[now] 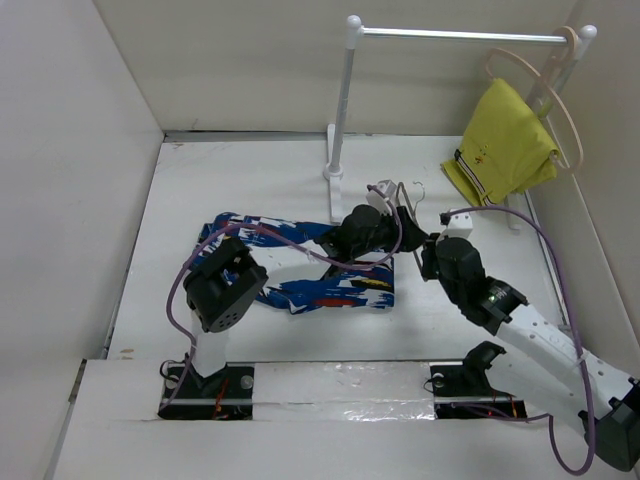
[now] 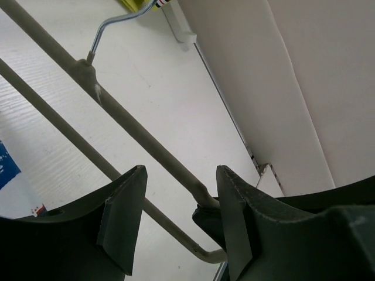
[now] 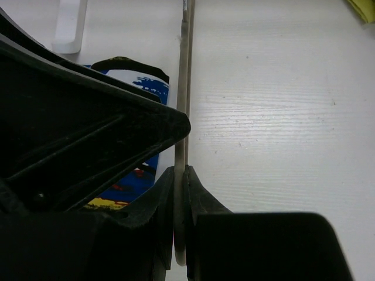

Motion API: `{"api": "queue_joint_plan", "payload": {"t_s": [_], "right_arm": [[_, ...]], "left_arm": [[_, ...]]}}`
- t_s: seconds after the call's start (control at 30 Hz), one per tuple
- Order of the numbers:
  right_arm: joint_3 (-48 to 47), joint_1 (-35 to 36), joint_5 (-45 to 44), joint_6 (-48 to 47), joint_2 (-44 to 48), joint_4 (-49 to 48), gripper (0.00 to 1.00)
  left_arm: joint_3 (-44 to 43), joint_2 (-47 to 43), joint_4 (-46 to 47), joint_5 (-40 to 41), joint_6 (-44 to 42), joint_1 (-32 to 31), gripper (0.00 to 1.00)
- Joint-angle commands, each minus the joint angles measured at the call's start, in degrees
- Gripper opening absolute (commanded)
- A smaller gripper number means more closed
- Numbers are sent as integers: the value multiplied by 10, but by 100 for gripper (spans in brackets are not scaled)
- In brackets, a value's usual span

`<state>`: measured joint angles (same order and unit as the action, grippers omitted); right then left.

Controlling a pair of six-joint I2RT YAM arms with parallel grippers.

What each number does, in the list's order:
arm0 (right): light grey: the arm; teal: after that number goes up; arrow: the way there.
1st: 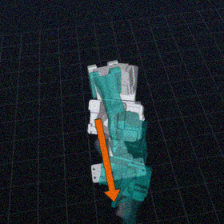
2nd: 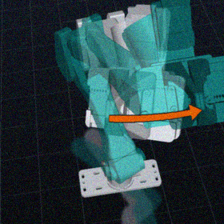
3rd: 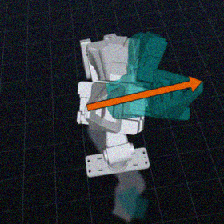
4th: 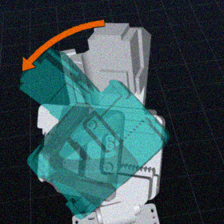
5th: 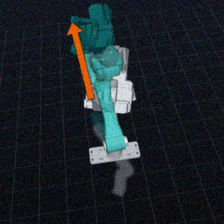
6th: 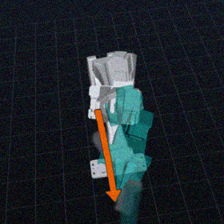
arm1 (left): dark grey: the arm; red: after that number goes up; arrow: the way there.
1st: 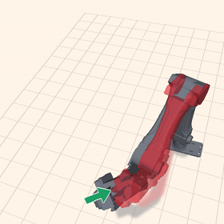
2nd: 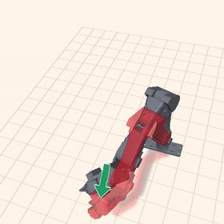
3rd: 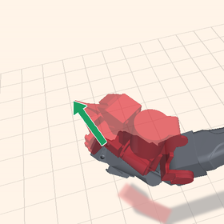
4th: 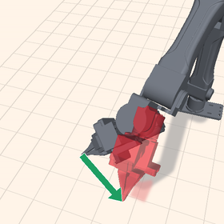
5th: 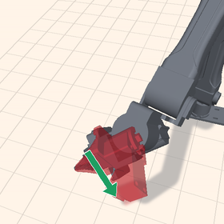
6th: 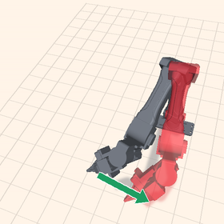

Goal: Place the trousers on the hanger

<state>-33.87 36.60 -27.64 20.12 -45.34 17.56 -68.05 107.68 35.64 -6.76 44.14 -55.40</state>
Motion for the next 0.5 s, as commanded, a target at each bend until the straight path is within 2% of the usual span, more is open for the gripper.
{"api": "queue_joint_plan", "payload": {"t_s": [0.0, 0.2, 0.3, 0.33, 0.47], "right_arm": [[0, 15, -42, 18, 12, -38, 0], [20, 32, -57, 32, 10, -68, 0], [29, 44, -59, 26, 2, -96, 0], [29, 44, -63, 29, -5, -94, 0], [23, 61, -72, 37, -20, -71, 1]], "left_arm": [[-40, 4, 9, -11, 23, -2, 48], [-55, 34, 12, -17, 42, -8, 48], [-51, 40, 25, -20, 50, -8, 43], [-46, 42, 31, -22, 54, -8, 38], [-38, 46, 29, -26, 52, -8, 31]]}}
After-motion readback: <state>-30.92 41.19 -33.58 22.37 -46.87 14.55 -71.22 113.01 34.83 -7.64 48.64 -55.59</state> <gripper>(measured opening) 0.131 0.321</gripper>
